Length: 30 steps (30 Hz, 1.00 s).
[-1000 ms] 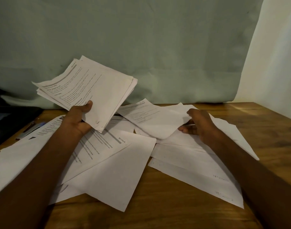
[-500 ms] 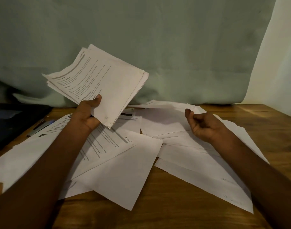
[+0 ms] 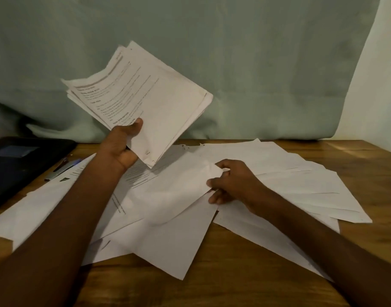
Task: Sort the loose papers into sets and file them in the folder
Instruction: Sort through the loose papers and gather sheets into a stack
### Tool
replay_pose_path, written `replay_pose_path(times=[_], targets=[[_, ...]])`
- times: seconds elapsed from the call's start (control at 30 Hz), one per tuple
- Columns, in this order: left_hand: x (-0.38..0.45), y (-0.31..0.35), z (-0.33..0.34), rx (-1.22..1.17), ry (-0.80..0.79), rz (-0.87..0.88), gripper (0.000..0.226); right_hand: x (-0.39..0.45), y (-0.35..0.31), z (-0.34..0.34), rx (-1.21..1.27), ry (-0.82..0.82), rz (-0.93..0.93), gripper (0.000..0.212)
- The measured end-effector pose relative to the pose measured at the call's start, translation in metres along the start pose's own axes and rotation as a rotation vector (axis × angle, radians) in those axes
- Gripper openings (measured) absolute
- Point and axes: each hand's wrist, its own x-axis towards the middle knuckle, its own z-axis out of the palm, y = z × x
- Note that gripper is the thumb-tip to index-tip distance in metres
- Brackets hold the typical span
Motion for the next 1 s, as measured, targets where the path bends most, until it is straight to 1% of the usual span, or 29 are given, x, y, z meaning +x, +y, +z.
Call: replay_pose_path(times=[0.07, 0.1, 0.13, 0.17, 0.2, 0.23, 0.27, 0.3, 0.33, 0.4, 0.43, 0.47, 0.5, 0.53, 0.6, 0.63, 0.73, 0.8, 0.87, 0.9, 0.97, 1.0], targets=[[-0.002, -0.011, 0.007, 0.039, 0.000, -0.021, 0.013, -0.003, 0.000, 0.003, -0.106, -0.073, -0.110, 0.041], [-0.003, -0.017, 0.009, 0.053, 0.005, -0.022, 0.011, -0.003, -0.001, 0.002, -0.137, -0.079, -0.145, 0.033], [-0.002, -0.022, 0.010, 0.038, 0.003, -0.034, 0.012, -0.001, -0.001, -0.002, -0.165, -0.041, -0.175, 0.025], [-0.001, -0.027, 0.009, 0.000, -0.007, -0.059, 0.015, 0.002, 0.001, -0.007, -0.213, 0.049, -0.216, 0.024], [-0.001, -0.031, 0.007, -0.036, -0.013, -0.084, 0.018, 0.008, 0.005, -0.014, -0.300, 0.195, -0.269, 0.027], [0.000, -0.033, 0.005, -0.055, -0.010, -0.096, 0.018, 0.014, 0.009, -0.022, -0.441, 0.371, -0.336, 0.027], [0.001, -0.034, 0.003, -0.061, -0.004, -0.101, 0.018, 0.020, 0.013, -0.030, -0.593, 0.510, -0.389, 0.025], [0.002, -0.035, 0.000, -0.059, 0.012, -0.105, 0.017, 0.026, 0.017, -0.037, -0.697, 0.563, -0.399, 0.028], [0.003, -0.036, -0.002, -0.056, 0.020, -0.114, 0.017, 0.030, 0.021, -0.043, -0.741, 0.524, -0.366, 0.040], [0.004, -0.038, -0.007, -0.051, 0.025, -0.124, 0.017, 0.039, 0.026, -0.048, -0.757, 0.332, -0.217, 0.076], [0.004, -0.040, -0.008, -0.051, 0.023, -0.126, 0.017, 0.041, 0.027, -0.046, -0.836, 0.257, -0.152, 0.089], [0.004, -0.042, -0.009, -0.047, 0.015, -0.125, 0.018, 0.043, 0.030, -0.044, -0.930, 0.208, -0.108, 0.095], [0.005, -0.043, -0.010, -0.043, 0.003, -0.123, 0.019, 0.046, 0.031, -0.043, -0.987, 0.195, -0.078, 0.096], [0.006, -0.044, -0.009, -0.040, -0.006, -0.120, 0.020, 0.048, 0.032, -0.044, -0.985, 0.215, -0.067, 0.093], [0.007, -0.045, -0.007, -0.043, -0.023, -0.117, 0.022, 0.050, 0.032, -0.048, -0.905, 0.296, -0.077, 0.081], [0.008, -0.046, -0.006, -0.049, -0.036, -0.115, 0.023, 0.052, 0.033, -0.049, -0.877, 0.327, -0.102, 0.073], [0.006, -0.046, -0.003, -0.033, -0.055, -0.106, 0.024, 0.055, 0.032, -0.048, -0.864, 0.380, -0.220, 0.039], [0.005, -0.045, -0.002, -0.025, -0.050, -0.107, 0.023, 0.058, 0.028, -0.050, -0.892, 0.411, -0.274, 0.024], [0.006, -0.044, -0.002, -0.035, -0.040, -0.096, 0.021, 0.060, 0.021, -0.058, -0.897, 0.458, -0.337, 0.018], [0.007, -0.042, -0.003, -0.040, -0.035, -0.084, 0.020, 0.060, 0.017, -0.064, -0.856, 0.496, -0.394, 0.017], [0.009, -0.040, -0.005, -0.074, -0.047, -0.043, 0.021, 0.060, 0.004, -0.079, -0.672, 0.605, -0.539, 0.014], [0.010, -0.040, -0.005, -0.097, -0.064, -0.018, 0.023, 0.057, -0.004, -0.088, -0.526, 0.654, -0.600, 0.014]])
